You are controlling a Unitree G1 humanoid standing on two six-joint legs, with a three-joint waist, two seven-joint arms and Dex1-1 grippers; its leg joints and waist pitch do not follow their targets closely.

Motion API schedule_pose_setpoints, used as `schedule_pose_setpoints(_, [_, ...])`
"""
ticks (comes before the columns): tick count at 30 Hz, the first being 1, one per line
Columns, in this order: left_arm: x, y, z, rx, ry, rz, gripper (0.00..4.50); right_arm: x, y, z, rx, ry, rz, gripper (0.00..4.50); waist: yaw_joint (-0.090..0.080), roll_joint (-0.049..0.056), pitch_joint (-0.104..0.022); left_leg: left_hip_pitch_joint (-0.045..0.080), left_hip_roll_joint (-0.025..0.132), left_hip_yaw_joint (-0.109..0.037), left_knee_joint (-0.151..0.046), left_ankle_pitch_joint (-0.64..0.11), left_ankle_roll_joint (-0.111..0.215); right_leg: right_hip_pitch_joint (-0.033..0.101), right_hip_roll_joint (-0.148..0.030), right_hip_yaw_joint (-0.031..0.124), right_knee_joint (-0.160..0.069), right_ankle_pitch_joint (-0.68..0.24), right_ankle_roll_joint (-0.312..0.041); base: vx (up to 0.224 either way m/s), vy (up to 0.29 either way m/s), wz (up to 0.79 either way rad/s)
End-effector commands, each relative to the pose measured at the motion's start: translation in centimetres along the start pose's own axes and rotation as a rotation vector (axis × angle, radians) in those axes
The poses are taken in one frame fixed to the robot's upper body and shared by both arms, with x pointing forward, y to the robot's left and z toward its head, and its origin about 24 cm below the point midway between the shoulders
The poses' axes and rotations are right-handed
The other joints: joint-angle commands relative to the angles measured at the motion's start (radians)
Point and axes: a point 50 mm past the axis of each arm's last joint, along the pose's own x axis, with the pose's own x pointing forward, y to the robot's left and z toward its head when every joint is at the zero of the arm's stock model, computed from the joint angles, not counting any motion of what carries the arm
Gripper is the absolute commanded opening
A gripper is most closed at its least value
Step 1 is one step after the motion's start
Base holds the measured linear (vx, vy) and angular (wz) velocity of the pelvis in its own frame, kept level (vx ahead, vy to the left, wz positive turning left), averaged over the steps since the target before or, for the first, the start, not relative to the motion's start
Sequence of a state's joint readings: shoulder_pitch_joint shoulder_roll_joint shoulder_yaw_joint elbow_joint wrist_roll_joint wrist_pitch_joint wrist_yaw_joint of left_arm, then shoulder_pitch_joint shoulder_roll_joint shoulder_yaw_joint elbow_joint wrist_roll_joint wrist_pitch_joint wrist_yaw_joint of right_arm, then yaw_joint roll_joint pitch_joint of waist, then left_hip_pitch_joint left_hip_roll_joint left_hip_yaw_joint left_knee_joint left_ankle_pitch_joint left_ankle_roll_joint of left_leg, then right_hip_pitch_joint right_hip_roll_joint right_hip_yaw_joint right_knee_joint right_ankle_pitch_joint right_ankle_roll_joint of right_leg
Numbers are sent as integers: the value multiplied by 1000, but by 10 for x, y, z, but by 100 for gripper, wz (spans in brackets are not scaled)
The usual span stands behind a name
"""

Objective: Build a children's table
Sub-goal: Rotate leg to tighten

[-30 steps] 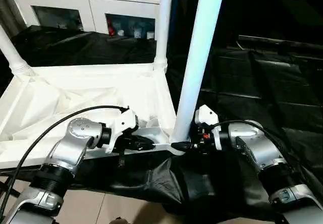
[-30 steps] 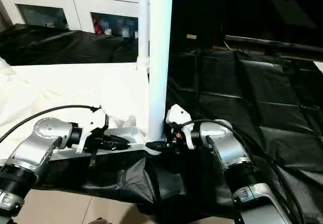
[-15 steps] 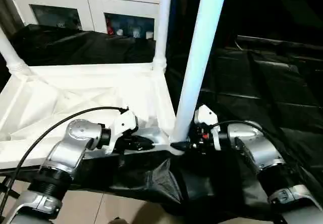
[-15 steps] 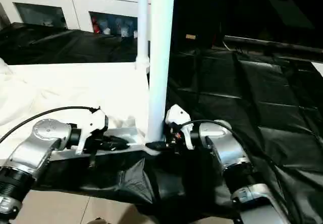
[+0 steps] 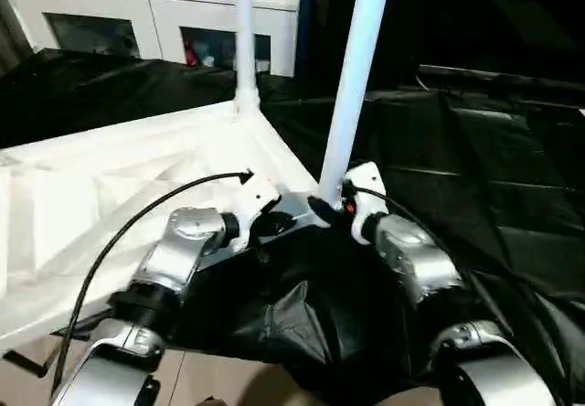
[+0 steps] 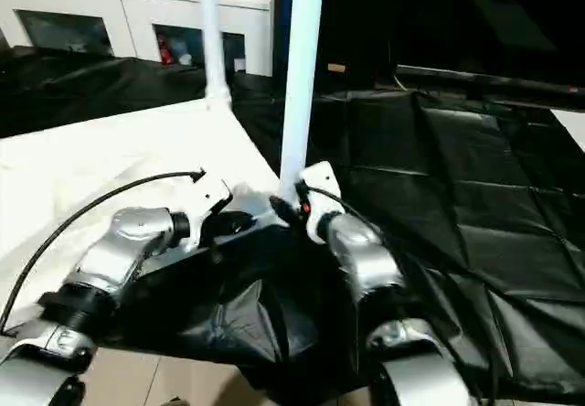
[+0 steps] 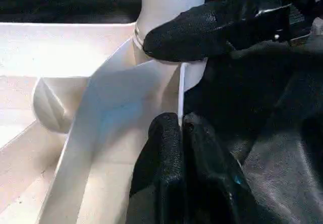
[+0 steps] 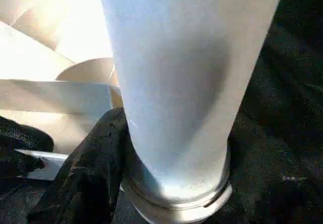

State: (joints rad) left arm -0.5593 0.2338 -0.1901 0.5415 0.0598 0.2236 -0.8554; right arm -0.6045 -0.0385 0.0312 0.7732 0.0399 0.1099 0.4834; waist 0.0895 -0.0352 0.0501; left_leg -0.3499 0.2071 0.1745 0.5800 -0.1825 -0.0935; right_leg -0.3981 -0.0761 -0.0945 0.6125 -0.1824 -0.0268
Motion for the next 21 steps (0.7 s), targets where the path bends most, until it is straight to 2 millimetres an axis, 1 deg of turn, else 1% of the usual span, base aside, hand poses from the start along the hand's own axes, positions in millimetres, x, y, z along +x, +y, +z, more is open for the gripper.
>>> schedule_pose_setpoints(1, [17, -11, 26, 33, -98, -29, 0, 20, 57, -5, 15, 26, 245, 297, 1, 5, -60, 1, 29, -7, -71, -199, 14, 48, -77, 60, -80, -252, -160, 0, 0, 0])
schedule_pose_setpoints(3, [13, -11, 24, 36, -101, -51, 0, 18, 53, -4, 2, 30, 254, 334, 2, 2, -58, 2, 28, -7, -71, -205, 17, 48, -79, 60, -82, -272, -157, 0, 0, 0])
schedule_pose_setpoints(4, [10, -12, 23, 37, -101, -62, 0, 17, 51, -4, -12, 28, 255, 337, 1, -3, -58, 2, 28, -6, -71, -212, 19, 47, -79, 60, -84, -290, -152, 0, 0, 0])
schedule_pose_setpoints(6, [7, -12, 22, 39, -99, -76, 0, 15, 47, -3, -34, 23, 257, 352, 2, 1, -58, 2, 31, -8, -73, -208, 18, 47, -80, 60, -82, -284, -153, 0, 0, 0])
schedule_pose_setpoints(7, [5, -12, 21, 41, -99, -87, 0, 14, 45, -2, -45, 19, 264, 352, 2, 1, -58, 2, 31, -8, -73, -208, 18, 47, -80, 60, -82, -284, -153, 0, 0, 0])
schedule_pose_setpoints(8, [3, -11, 20, 43, -99, -93, 0, 13, 43, -2, -51, 17, 268, 370, 0, 4, -60, 0, 32, -9, -72, -205, 17, 49, -80, 60, -79, -266, -159, 0, 0, 0])
schedule_pose_setpoints(9, [-4, -11, 17, 59, -107, -127, 0, 8, 36, 0, -89, 8, 298, 370, 0, 14, -60, -2, 31, -10, -73, -200, 17, 51, -81, 60, -76, -248, -165, 0, 0, 0])
schedule_pose_setpoints(10, [-7, -11, 17, 69, -114, -142, 0, 6, 33, 1, -107, 5, 314, 370, -5, 8, -60, -3, 31, -8, -71, -202, 22, 52, -78, 60, -76, -227, -170, 0, 0, 0])
schedule_pose_setpoints(11, [-13, -10, 13, 72, -107, -157, 0, 0, 27, 3, -133, 9, 362, 370, -5, 19, -61, -1, 29, -9, -70, -198, 22, 51, -77, 61, -74, -211, -177, 0, 0, 0])
schedule_pose_setpoints(12, [-15, -10, 12, 83, -110, -171, 0, -3, 25, 3, -140, 11, 387, 370, -6, 14, -63, 0, 30, -6, -67, -188, 31, 52, -73, 61, -71, -171, -191, 0, 0, 0])
schedule_pose_setpoints(13, [-18, -10, 12, 92, -118, -189, 0, -6, 23, 4, -147, 13, 410, 370, -5, 13, -62, 0, 29, -5, -66, -181, 38, 52, -72, 62, -70, -155, -198, 0, 0, 0])
schedule_pose_setpoints(14, [-20, -11, 11, 92, -122, -213, 0, -9, 21, 5, -156, 14, 437, 370, -3, 13, -62, -1, 29, -4, -66, -172, 47, 53, -73, 62, -68, -141, -206, 0, 0, 0])
schedule_pose_setpoints(15, [-25, -13, 9, 96, -121, -254, 0, -15, 18, 5, -168, 21, 482, 370, 1, 17, -62, 1, 31, -4, -66, -169, 48, 54, -73, 61, -67, -133, -211, 0, 0, 0])
schedule_pose_setpoints(16, [-26, -13, 9, 96, -121, -255, 0, -15, 18, 5, -168, 22, 482, 370, 1, 16, -61, -1, 32, -4, -66, -170, 53, 55, -72, 61, -64, -129, -216, 0, 0, 0])
schedule_pose_setpoints(18, [-30, -14, 7, 107, -110, -284, 0, -20, 15, 5, -174, 33, 517, 370, 4, 18, -60, 3, 33, -3, -67, -176, 49, 51, -72, 60, -66, -144, -218, 0, 0, 0])
schedule_pose_setpoints(19, [-34, -14, 6, 113, -100, -305, 0, -26, 13, 2, -185, 56, 569, 370, 4, 18, -59, 2, 33, -4, -67, -182, 47, 53, -71, 60, -67, -151, -218, 0, 0, 0])
schedule_pose_setpoints(20, [-39, -13, 4, 118, -90, -329, 0, -32, 11, 0, -196, 78, 618, 370, 7, 15, -59, 1, 34, -3, -67, -189, 51, 55, -72, 60, -68, -171, -211, 0, 0, 0])
schedule_pose_setpoints(21, [-42, -13, 4, 120, -88, -340, 0, -35, 10, -1, -202, 90, 643, 370, 9, 11, -59, 1, 36, -3, -67, -190, 51, 54, -74, 60, -68, -176, -209, 0, 0, 0])
